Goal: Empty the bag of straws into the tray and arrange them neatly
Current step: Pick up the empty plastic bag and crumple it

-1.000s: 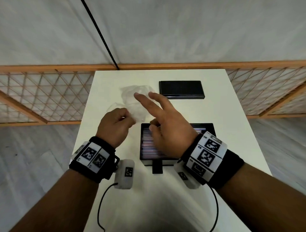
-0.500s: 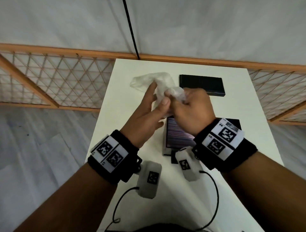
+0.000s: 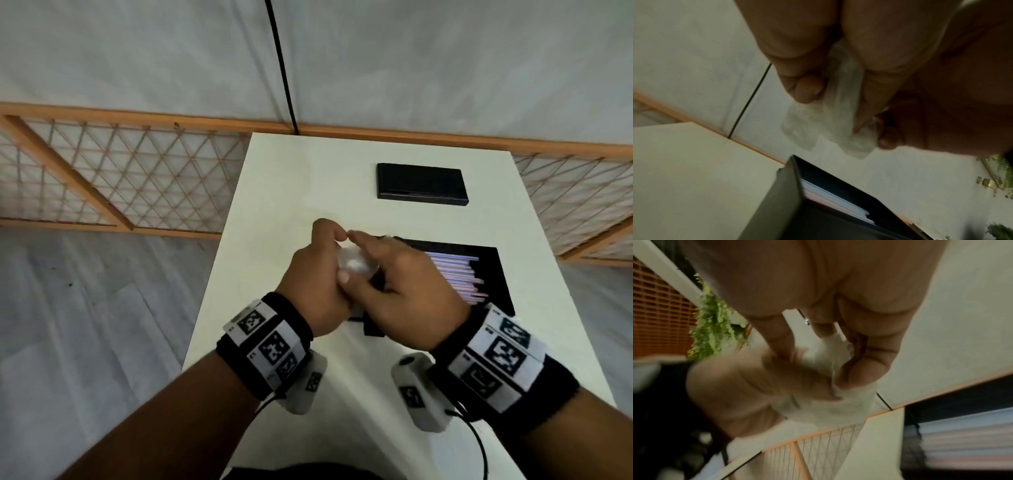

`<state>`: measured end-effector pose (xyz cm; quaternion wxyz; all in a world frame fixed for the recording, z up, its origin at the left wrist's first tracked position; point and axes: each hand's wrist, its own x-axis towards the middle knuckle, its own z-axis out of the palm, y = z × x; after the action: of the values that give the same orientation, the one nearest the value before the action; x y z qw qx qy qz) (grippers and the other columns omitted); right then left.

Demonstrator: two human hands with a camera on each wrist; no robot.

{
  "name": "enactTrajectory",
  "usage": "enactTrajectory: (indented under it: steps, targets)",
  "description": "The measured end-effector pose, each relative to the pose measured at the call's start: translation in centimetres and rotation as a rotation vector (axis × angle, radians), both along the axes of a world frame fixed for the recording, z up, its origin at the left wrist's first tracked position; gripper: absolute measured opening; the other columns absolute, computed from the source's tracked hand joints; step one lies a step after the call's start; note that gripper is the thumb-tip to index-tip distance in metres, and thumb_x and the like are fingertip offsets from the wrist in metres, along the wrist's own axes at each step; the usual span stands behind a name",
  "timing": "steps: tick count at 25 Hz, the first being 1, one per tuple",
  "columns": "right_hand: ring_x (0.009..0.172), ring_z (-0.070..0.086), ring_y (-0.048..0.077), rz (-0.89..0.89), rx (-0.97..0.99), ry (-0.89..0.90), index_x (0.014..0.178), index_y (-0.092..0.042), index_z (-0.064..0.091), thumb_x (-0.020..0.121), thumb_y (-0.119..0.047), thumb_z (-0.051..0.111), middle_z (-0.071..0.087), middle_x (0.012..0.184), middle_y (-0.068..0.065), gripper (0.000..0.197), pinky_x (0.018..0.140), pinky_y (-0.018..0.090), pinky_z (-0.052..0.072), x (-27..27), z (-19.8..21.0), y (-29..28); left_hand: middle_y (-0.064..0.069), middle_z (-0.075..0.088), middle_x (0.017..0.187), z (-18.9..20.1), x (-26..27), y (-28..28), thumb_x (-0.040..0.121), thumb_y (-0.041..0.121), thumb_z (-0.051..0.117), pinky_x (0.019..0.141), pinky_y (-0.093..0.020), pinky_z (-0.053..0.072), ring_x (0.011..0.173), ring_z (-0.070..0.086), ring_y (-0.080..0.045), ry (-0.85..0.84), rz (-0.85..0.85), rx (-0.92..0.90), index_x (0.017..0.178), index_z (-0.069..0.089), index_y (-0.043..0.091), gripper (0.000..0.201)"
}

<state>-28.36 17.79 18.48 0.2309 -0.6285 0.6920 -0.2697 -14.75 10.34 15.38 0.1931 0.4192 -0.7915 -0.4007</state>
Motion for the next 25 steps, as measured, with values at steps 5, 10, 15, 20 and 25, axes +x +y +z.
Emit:
enactTrajectory:
  steps: [5, 10, 15, 20, 25]
  targets:
    - [0.064, 0.059, 0.027, 0.036, 0.086, -0.211, 0.073, -0.009, 0.058, 0.094, -0.044, 0.042, 0.063, 0.067, 0.010, 0.044, 0.068, 0.046, 0.050, -3.7, -2.3, 2.5, 0.005, 0.048, 0.101, 0.4, -2.3, 4.2, 0.069, 0.010, 0.081, 0.063, -0.013, 0.043, 0.078, 0.054, -0.010, 0.087, -0.050, -0.034, 0.112, 0.032, 0.023, 0.066]
    - [0.066, 0.053, 0.033, -0.079, 0.252, -0.802, 0.077, 0.012, 0.064, 0.087, -0.027, 0.052, 0.060, 0.072, 0.028, 0.042, 0.066, 0.047, 0.046, -4.0, -3.8, 3.6, 0.006, 0.056, 0.075, 0.6, -2.3, 6.7, 0.078, 0.021, 0.075, 0.056, -0.027, 0.041, 0.064, 0.055, -0.015, -0.191, -0.119, -0.075, 0.084, 0.042, 0.024, 0.034]
    - [0.090, 0.058, 0.002, 0.079, -0.107, -0.234, 0.109, -0.024, 0.066, 0.087, -0.056, 0.047, 0.062, 0.100, -0.008, 0.044, 0.081, 0.024, 0.050, -2.5, -3.4, 4.1, 0.000, 0.061, 0.079, 1.3, -0.7, 5.8, 0.081, 0.038, 0.051, 0.071, -0.033, 0.042, 0.085, 0.062, -0.027, -0.411, -0.148, -0.050, 0.082, 0.061, 0.014, 0.026]
    - [0.065, 0.056, 0.009, 0.124, 0.071, -0.082, 0.079, -0.015, 0.060, 0.100, -0.053, 0.034, 0.060, 0.070, -0.005, 0.050, 0.066, 0.028, 0.041, 2.7, -4.3, 1.9, 0.005, 0.054, 0.081, -0.1, 3.7, 4.4, 0.085, 0.023, 0.066, 0.056, -0.026, 0.041, 0.070, 0.058, -0.016, -0.189, 0.010, -0.020, 0.098, 0.041, 0.016, 0.029]
    - [0.054, 0.060, 0.008, -0.270, 0.472, -0.867, 0.089, -0.011, 0.057, 0.101, -0.020, 0.047, 0.058, 0.072, -0.001, 0.018, 0.054, 0.018, 0.051, 11.2, -3.1, -3.2, -0.020, 0.044, 0.135, -2.5, 10.2, 2.0, 0.074, 0.034, 0.065, 0.097, -0.042, 0.050, 0.120, 0.052, -0.034, -0.124, -0.206, -0.347, 0.140, 0.033, 0.001, 0.081]
